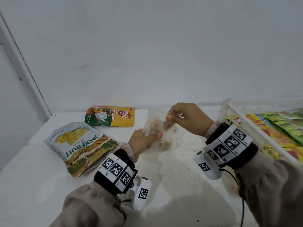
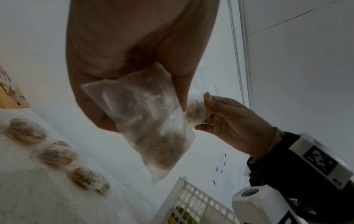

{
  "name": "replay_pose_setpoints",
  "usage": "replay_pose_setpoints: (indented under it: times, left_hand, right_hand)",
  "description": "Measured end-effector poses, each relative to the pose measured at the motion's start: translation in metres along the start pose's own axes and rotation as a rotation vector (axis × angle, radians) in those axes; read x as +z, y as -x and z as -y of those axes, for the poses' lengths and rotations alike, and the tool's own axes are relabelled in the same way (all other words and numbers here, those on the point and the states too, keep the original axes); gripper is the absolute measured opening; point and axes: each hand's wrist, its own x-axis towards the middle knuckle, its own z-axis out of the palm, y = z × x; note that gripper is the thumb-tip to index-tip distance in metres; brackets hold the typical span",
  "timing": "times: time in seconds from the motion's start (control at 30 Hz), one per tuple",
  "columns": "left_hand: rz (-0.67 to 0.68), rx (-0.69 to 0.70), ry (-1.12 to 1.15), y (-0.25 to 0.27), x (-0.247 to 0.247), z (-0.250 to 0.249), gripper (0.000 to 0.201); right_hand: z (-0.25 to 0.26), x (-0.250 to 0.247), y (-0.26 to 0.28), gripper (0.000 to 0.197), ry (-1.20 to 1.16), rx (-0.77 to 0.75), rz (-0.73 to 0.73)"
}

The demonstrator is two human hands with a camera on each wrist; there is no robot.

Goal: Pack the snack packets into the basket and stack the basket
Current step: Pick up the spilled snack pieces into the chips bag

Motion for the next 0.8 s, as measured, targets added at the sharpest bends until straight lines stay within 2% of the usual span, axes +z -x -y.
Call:
replay_pose_setpoints:
  times: [0.07,0.2,0.33,0.43,0.53,0.6,0.7,0.77,0.8]
  left_hand:
    - [0.043,0.004,0.008,0.0007,0.0015,-0.0007,0.021]
    - [0.127,0.014,0.029,0.0032,0.0011,-0.0022,0.017]
    - [0.168,0.005,0.063,0.0044,-0.0016,-0.0044,0.009]
    - [0.169,0.015,0.076,0.0034,-0.0013,-0.0047,0.025]
    - [0.104,0.012,0.080,-0.0001,-0.0015,-0.0021,0.038]
    - [0.076,0.011,0.071,-0.0008,-0.0013,-0.0008,0.037]
    - [0.052,0.012,0.007,-0.0006,-0.0029,-0.0034,0.022]
    - [0.060,0.018,-0.023,-0.0016,-0.0042,-0.0044,0.030]
    - [0.072,0.030,-0.030,-0.0014,-0.0043,-0.0050,0.036]
  right_hand:
    - [0.0007,0.0003,-0.0015,0.021,0.068,0.002,0.011]
    - [0.0028,-0.0008,-0.0030,0.031,0.180,0.013,0.068]
    - [-0.0012,0.0000,-0.0013,0.025,0.178,0.011,0.140]
    - [-0.0046,0.0015,-0.0027,0.023,0.124,-0.010,0.110]
    - [-0.0048,0.0015,-0.0047,0.023,0.098,-0.039,0.100]
    - [-0.0053,0.0033,-0.0054,0.021,0.030,-0.022,0.057]
    - [-0.0061,0.0072,-0.0037,0.011,-0.177,0.075,-0.043]
    - [-0.0049,0.0082,-0.0010,0.005,-0.336,0.130,-0.062]
    - [-0.0038,0.0082,0.0004,0.012,-0.398,0.140,-0.069]
